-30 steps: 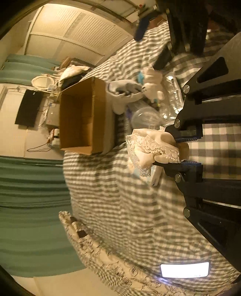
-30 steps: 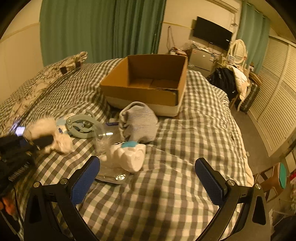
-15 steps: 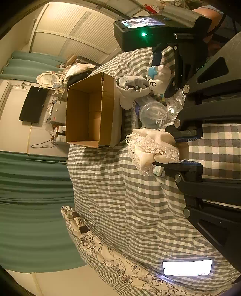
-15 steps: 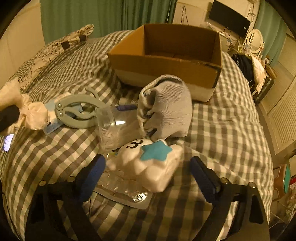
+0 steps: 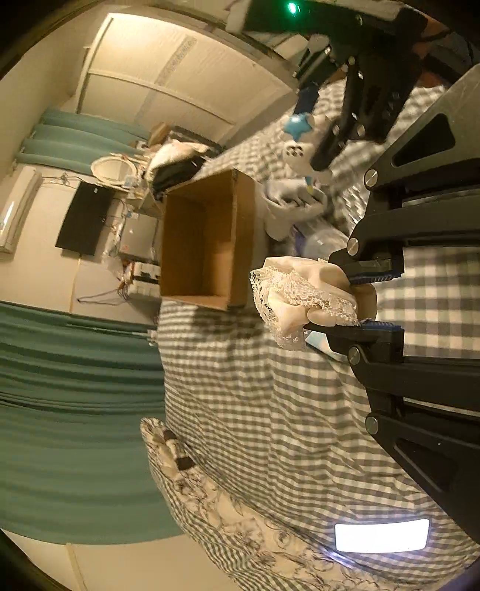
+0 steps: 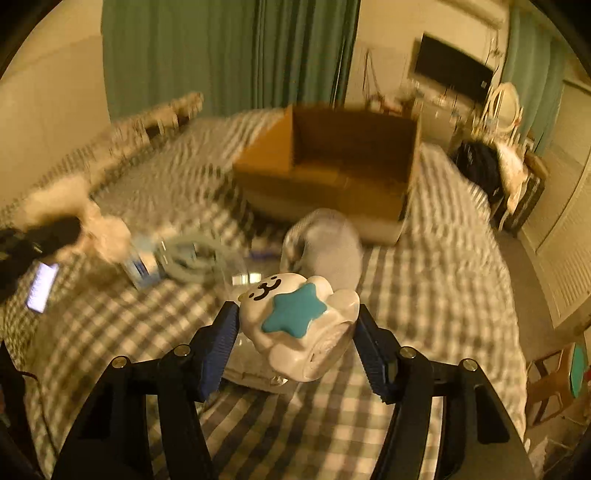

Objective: Organize objects
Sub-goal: 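Carry both items over the cardboard box and open both tools to drop them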

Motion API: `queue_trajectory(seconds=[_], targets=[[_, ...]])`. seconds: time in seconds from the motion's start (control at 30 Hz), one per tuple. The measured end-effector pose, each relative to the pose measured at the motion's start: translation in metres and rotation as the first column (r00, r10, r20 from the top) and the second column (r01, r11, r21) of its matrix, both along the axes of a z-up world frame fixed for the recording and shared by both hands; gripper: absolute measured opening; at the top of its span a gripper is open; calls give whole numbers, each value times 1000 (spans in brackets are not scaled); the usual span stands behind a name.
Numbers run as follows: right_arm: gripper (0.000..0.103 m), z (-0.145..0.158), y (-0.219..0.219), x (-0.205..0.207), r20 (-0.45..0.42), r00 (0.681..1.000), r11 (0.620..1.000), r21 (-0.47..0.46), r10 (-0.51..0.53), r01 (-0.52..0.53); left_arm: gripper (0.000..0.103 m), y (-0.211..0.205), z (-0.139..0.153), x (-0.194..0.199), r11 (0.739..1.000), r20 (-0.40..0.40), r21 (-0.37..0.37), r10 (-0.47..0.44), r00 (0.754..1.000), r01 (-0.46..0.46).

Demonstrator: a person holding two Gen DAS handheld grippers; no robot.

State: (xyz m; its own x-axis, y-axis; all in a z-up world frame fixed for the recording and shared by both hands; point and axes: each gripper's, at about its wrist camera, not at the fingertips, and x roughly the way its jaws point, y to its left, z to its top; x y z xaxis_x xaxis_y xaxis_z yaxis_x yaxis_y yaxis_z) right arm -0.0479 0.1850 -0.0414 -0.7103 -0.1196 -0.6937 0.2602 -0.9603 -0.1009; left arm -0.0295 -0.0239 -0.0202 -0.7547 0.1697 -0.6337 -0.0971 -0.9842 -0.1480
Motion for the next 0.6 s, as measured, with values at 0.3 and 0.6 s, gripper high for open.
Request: queue_trajectory(seconds=[0.3, 0.6], targets=[[62, 88, 15, -30, -186, 983, 1000, -7, -7, 6, 16, 29, 47, -63, 997, -77, -34, -79, 994, 76], [62, 113, 16, -135, -193, 981, 999, -44, -22, 14, 16, 54, 45, -192, 994, -48, -7, -110, 993, 110]])
